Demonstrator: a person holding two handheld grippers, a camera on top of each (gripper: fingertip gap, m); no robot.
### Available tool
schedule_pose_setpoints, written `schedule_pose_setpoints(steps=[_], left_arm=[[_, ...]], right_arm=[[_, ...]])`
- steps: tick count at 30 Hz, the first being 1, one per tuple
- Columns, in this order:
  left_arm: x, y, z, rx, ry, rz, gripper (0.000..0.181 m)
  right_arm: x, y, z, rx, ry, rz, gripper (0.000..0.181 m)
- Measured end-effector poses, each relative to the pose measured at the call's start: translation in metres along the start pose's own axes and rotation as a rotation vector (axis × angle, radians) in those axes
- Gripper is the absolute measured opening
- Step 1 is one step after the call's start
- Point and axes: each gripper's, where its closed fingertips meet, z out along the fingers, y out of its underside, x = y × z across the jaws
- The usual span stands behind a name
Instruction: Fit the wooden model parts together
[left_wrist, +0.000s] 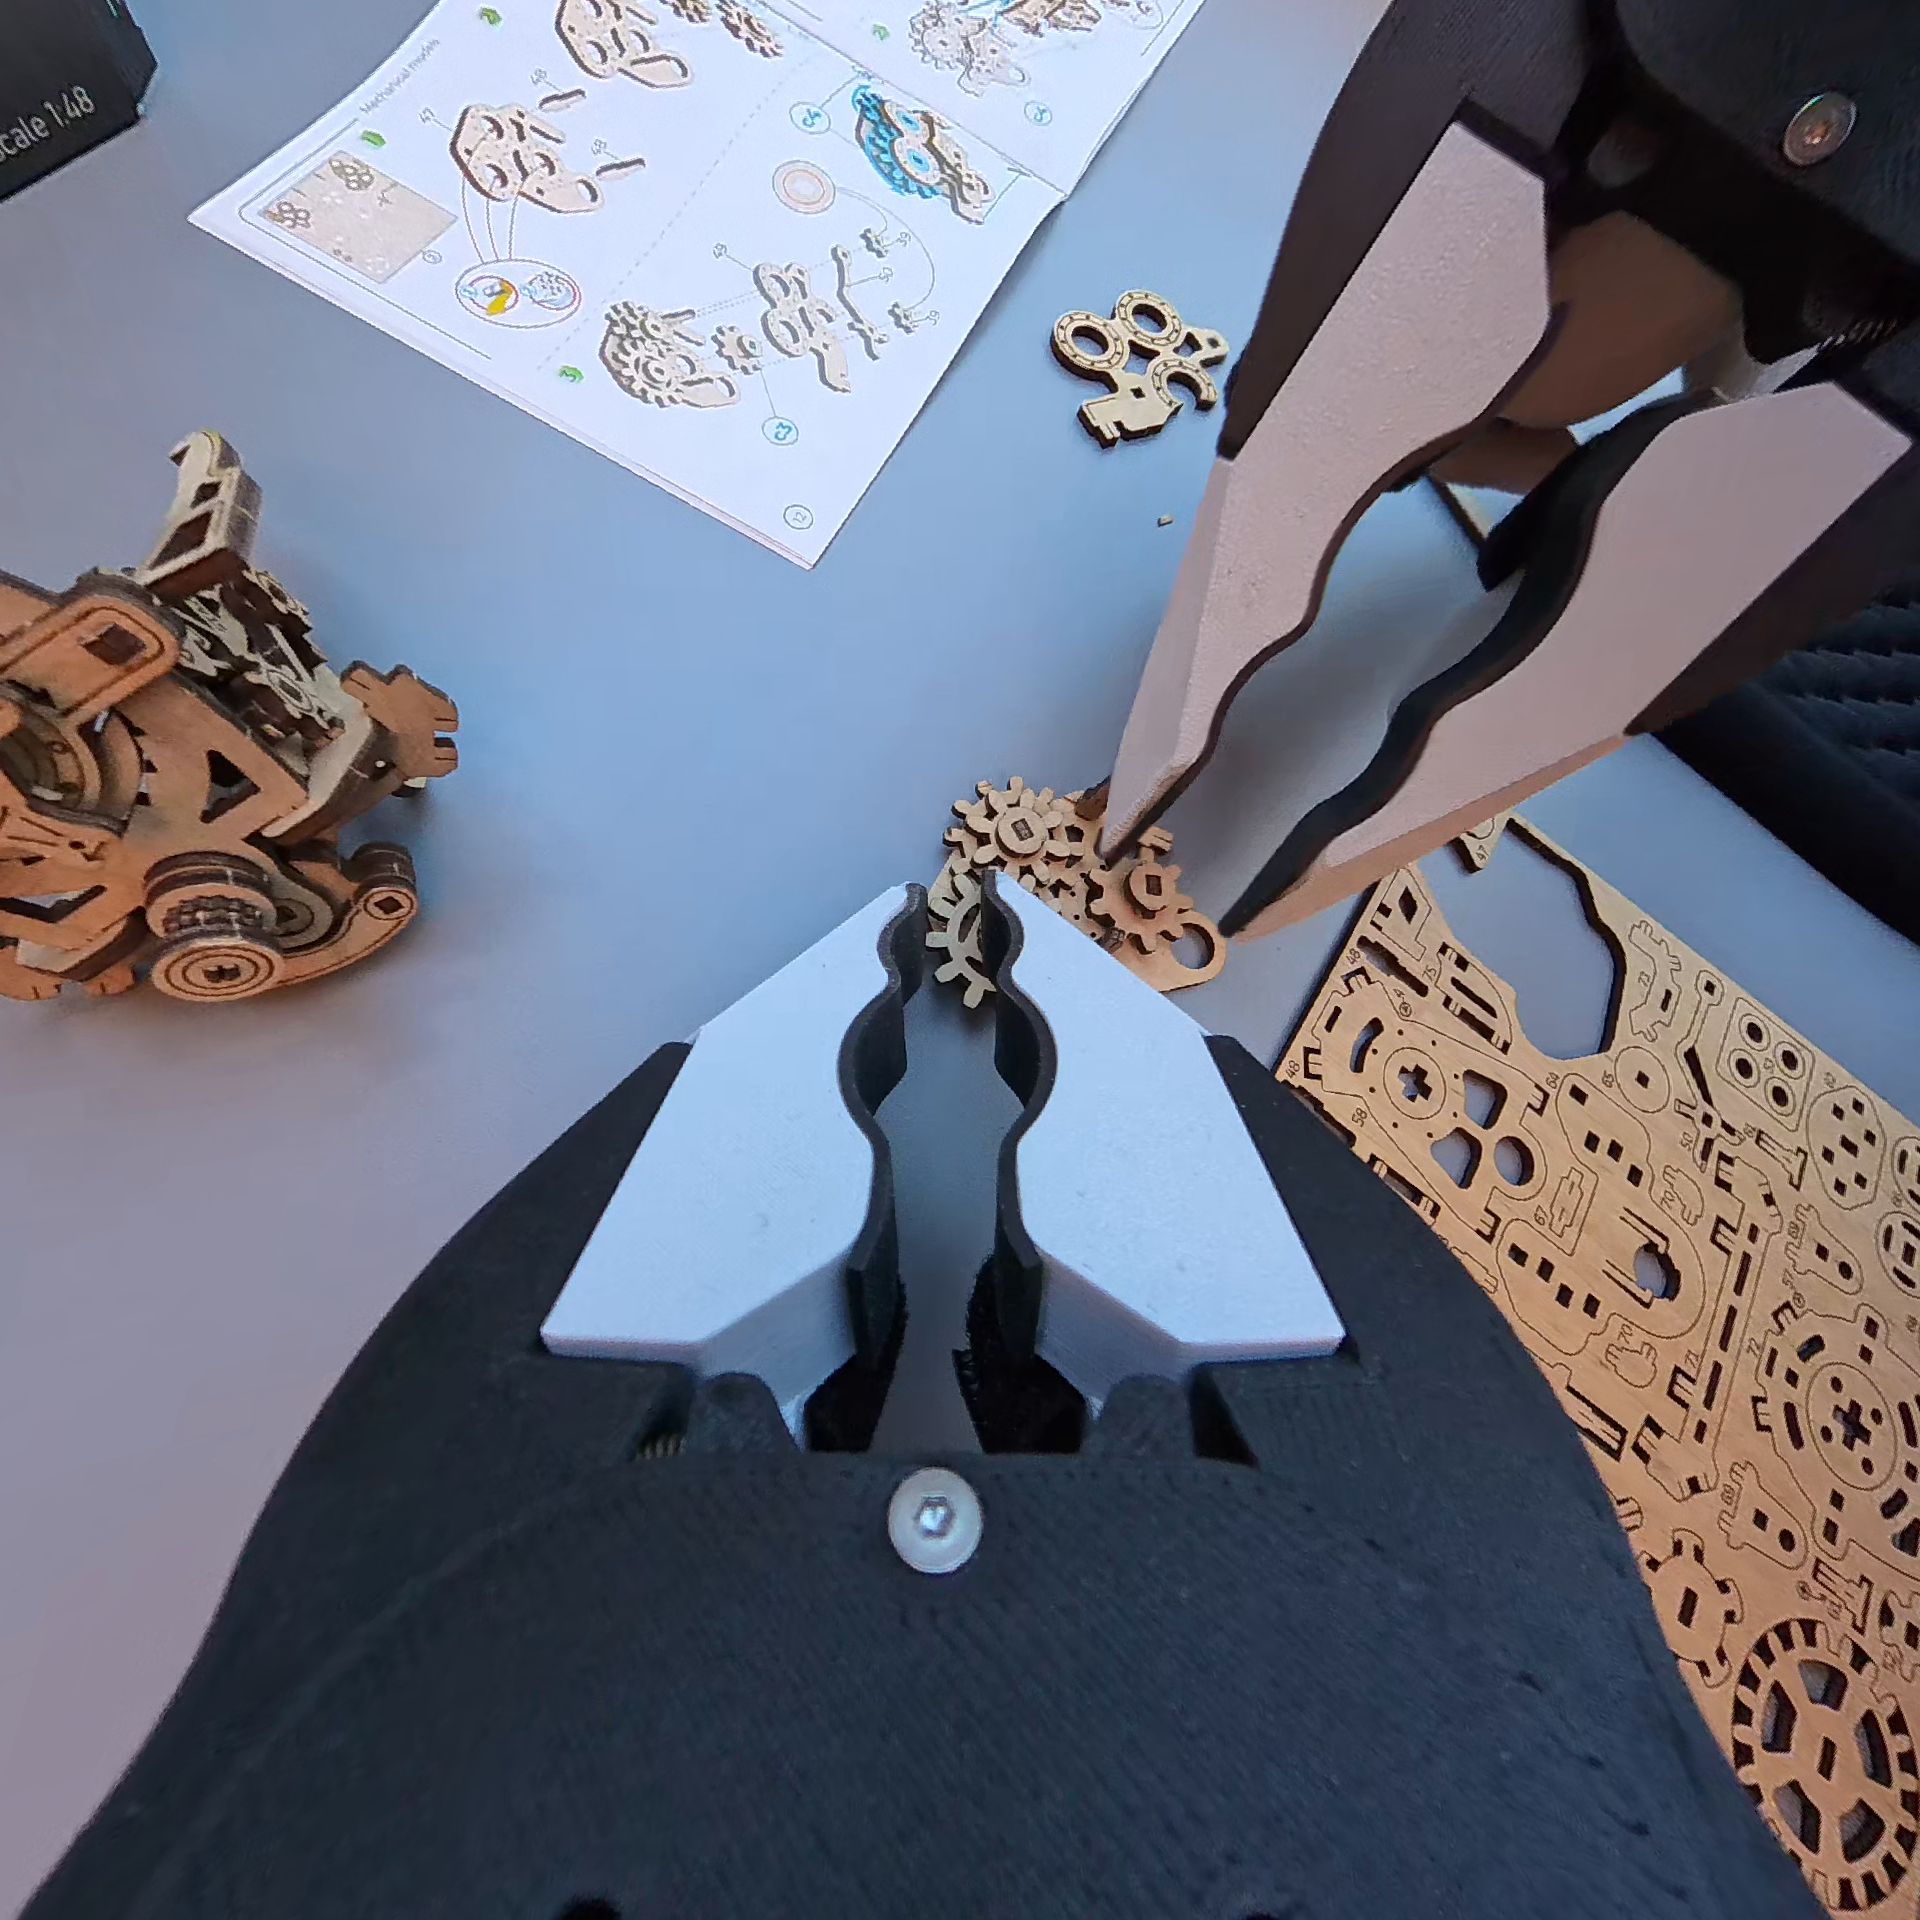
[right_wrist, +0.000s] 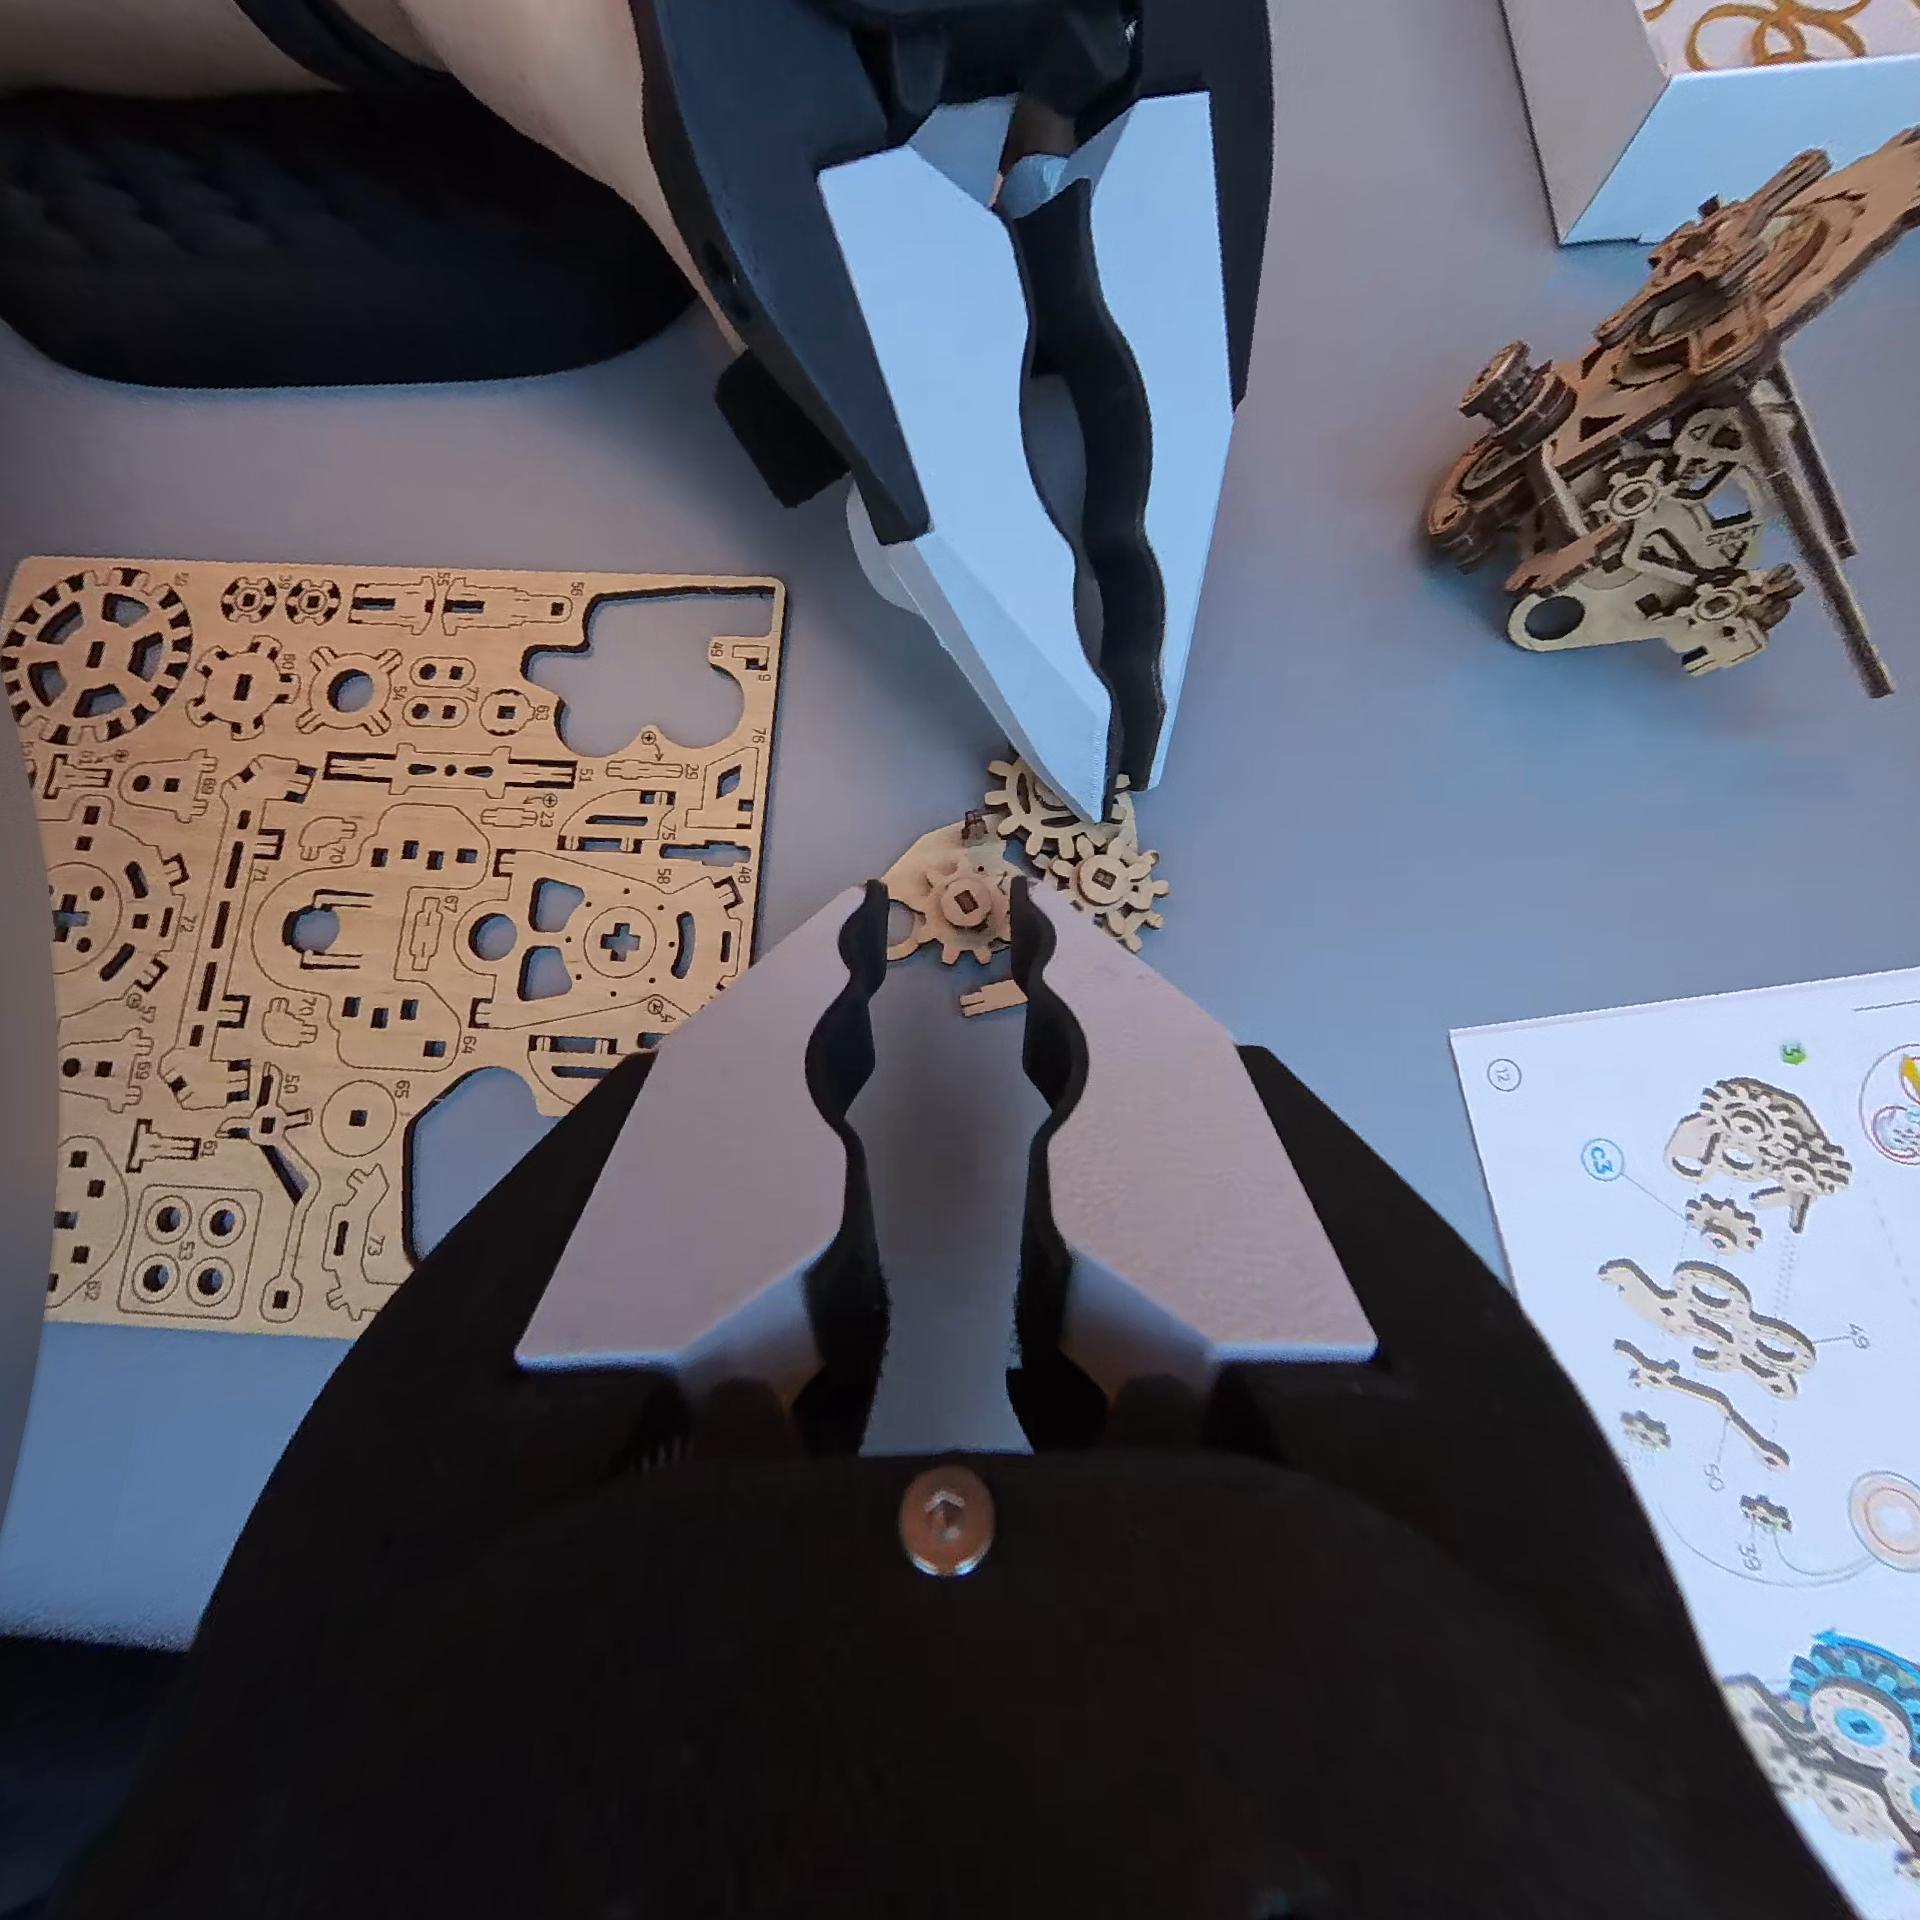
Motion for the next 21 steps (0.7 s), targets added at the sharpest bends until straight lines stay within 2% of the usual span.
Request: schedule_pose_setpoints(steps=[3,6,18,21], left_arm=[[0.0,0.0002,-0.0002,-0.001,-0.001,-0.001,0.008],[0.0004,0.0004,-0.0004,-0.005,-0.002,0.0,0.008],[0.0001,0.0008,-0.0009,-0.011,-0.009,-0.019,0.007],[-0.0004,0.0009,-0.0012,-0.01,-0.009,-0.039,0.006]], right_arm=[[-0.0002,0.0037,0.003,-0.021,0.001,-0.008,0.022],[0.003,0.0055,0.0034,-0.029,0.026,-0.038,0.014],[0.0035,0.0059,0.0032,-0.007,0.022,-0.073,0.011],[0.0035,0.0042,0.0029,0.033,-0.014,-0.01,0.012]])
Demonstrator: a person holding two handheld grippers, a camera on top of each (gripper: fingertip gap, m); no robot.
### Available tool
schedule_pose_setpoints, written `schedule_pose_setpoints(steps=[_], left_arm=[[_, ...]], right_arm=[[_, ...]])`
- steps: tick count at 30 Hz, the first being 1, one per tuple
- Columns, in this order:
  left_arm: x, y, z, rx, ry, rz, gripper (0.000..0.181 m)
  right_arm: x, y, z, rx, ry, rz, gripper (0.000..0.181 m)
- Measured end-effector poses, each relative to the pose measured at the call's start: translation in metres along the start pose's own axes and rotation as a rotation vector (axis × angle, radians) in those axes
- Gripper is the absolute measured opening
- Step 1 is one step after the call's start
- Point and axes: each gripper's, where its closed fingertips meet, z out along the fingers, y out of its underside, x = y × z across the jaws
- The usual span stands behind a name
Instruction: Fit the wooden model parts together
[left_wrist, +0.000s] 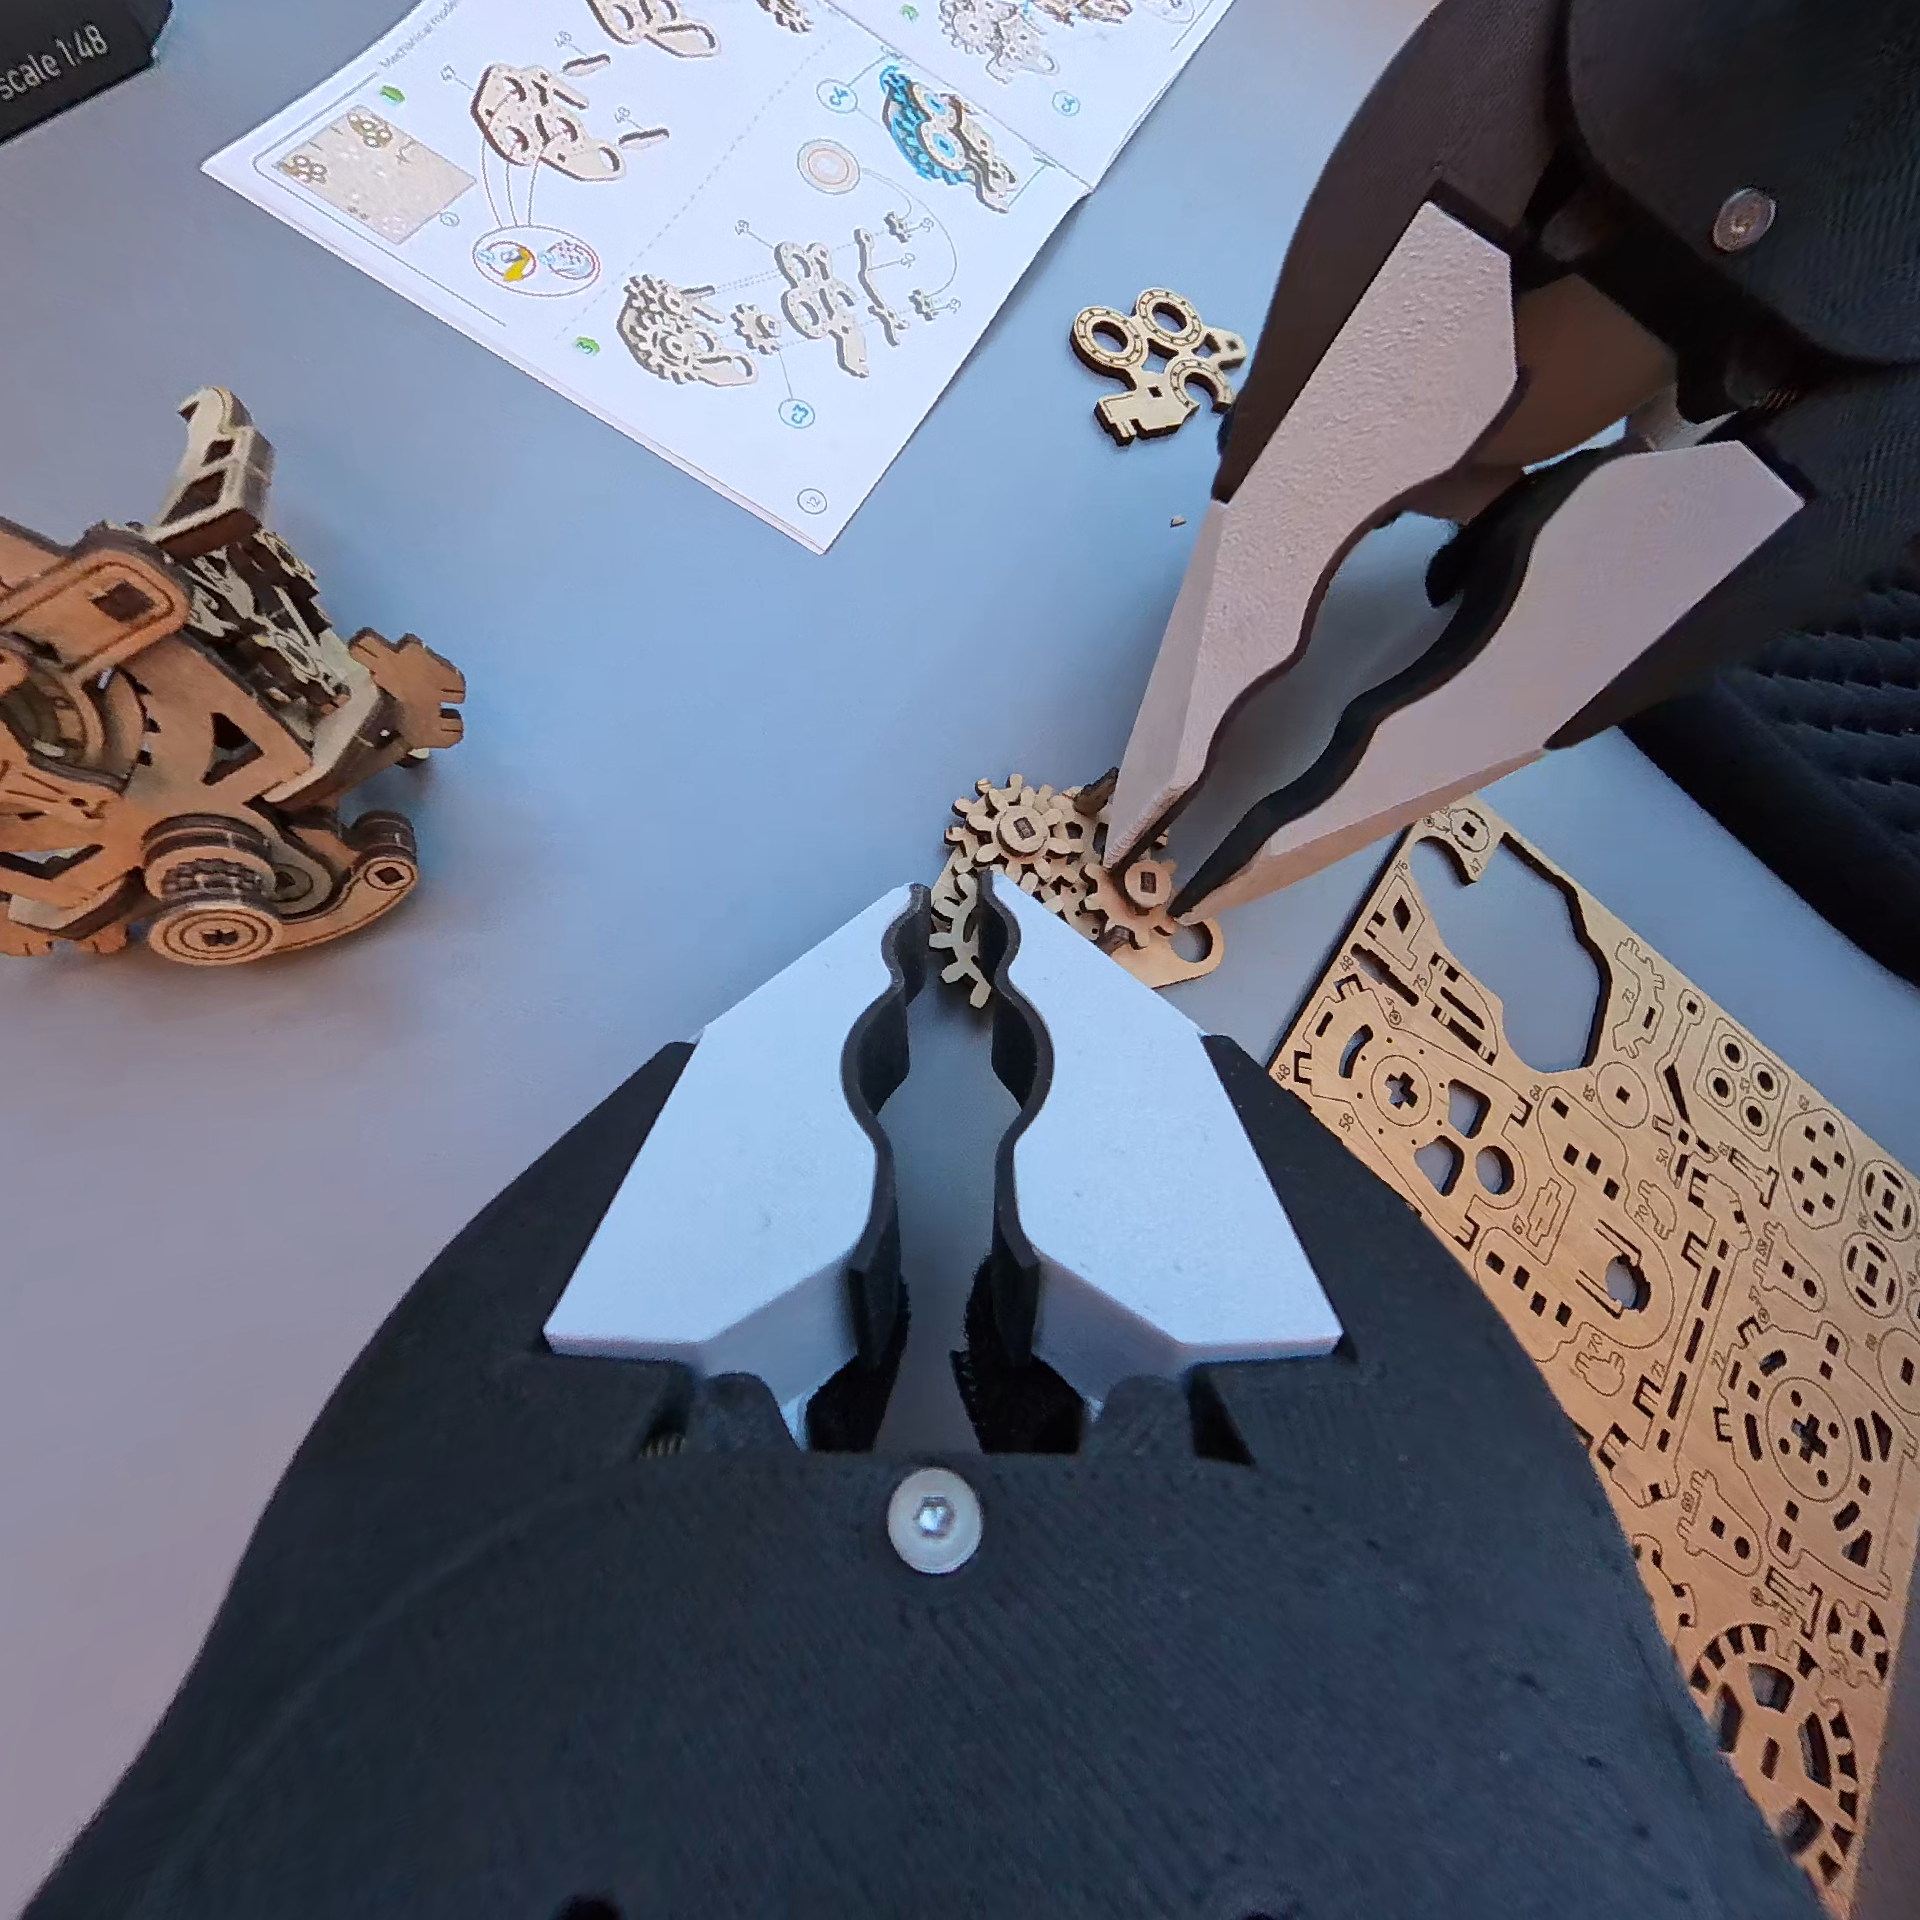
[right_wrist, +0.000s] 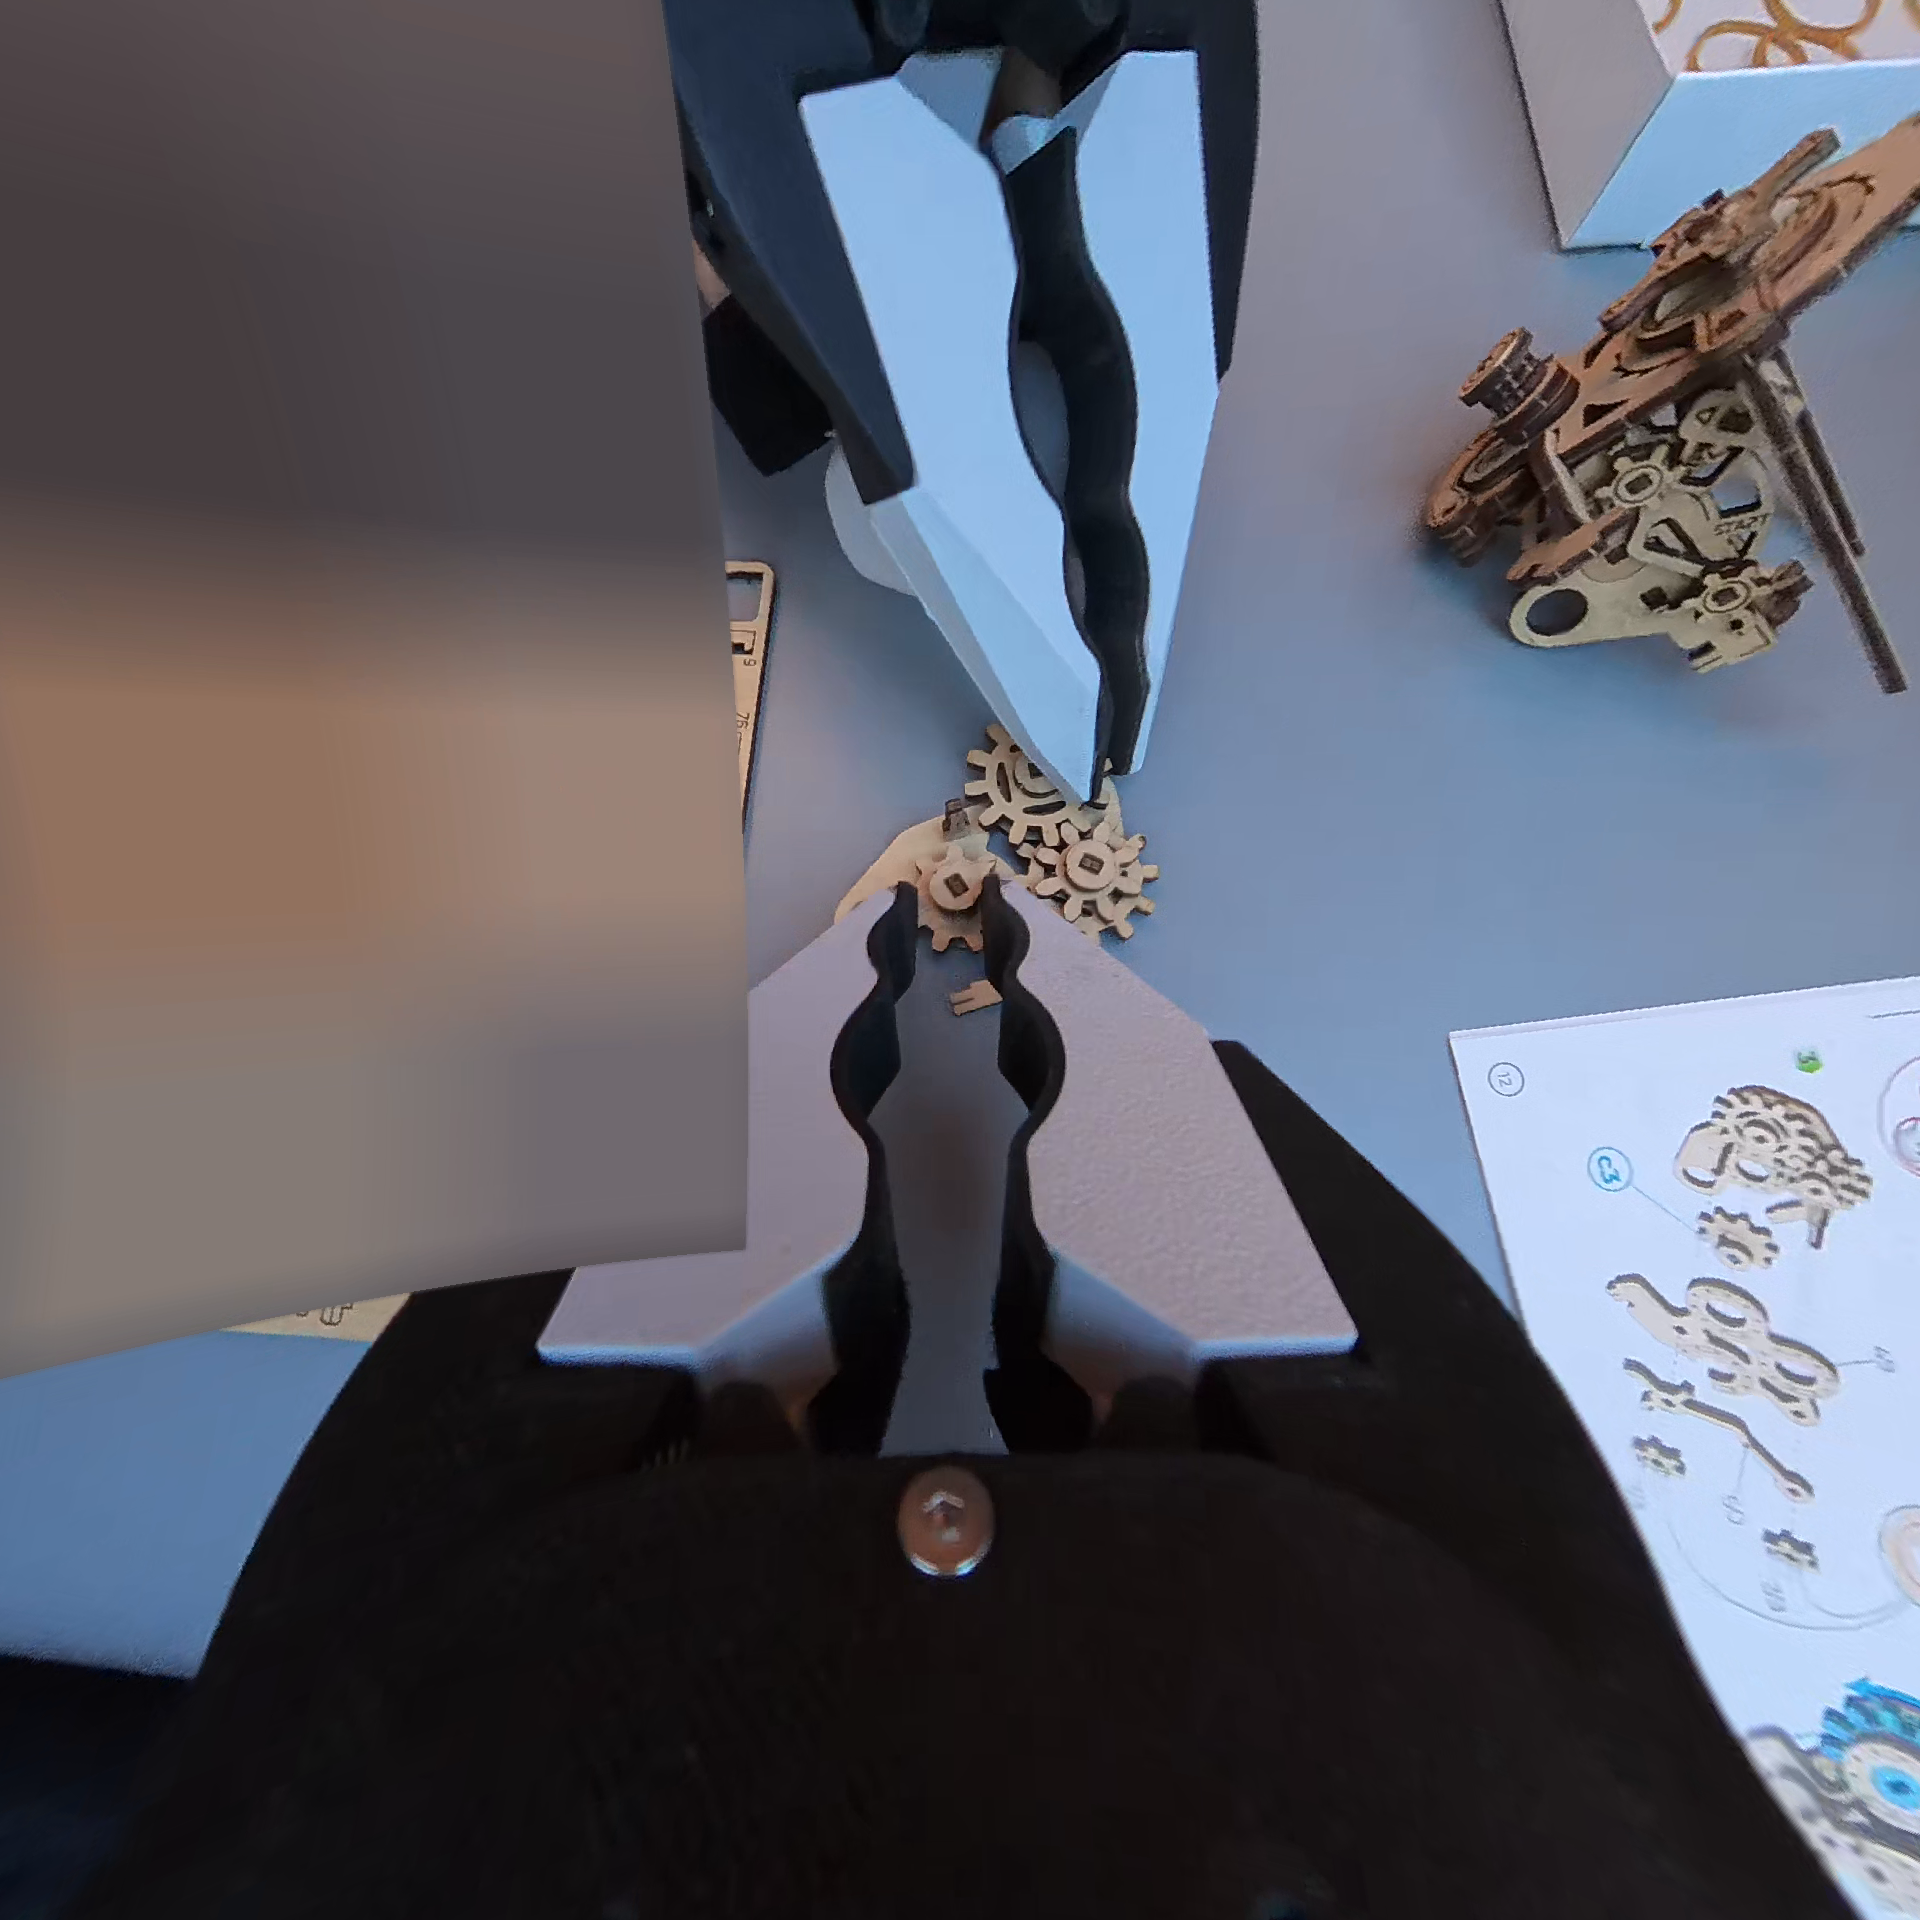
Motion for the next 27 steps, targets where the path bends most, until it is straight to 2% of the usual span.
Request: schedule_pose_setpoints(steps=[6,12,27], left_arm=[[0.0,0.0,0.0,0.002,0.028,-0.037,0.004],[0.0,0.0,0.0,0.002,0.014,-0.021,0.004],[-0.001,0.0,-0.001,-0.006,-0.007,0.003,0.003]], right_arm=[[0.003,-0.003,-0.006,0.107,-0.123,0.199,0.011],[0.006,-0.001,-0.009,0.135,-0.182,0.293,0.011],[0.014,0.004,-0.006,0.142,-0.16,0.399,0.01]])
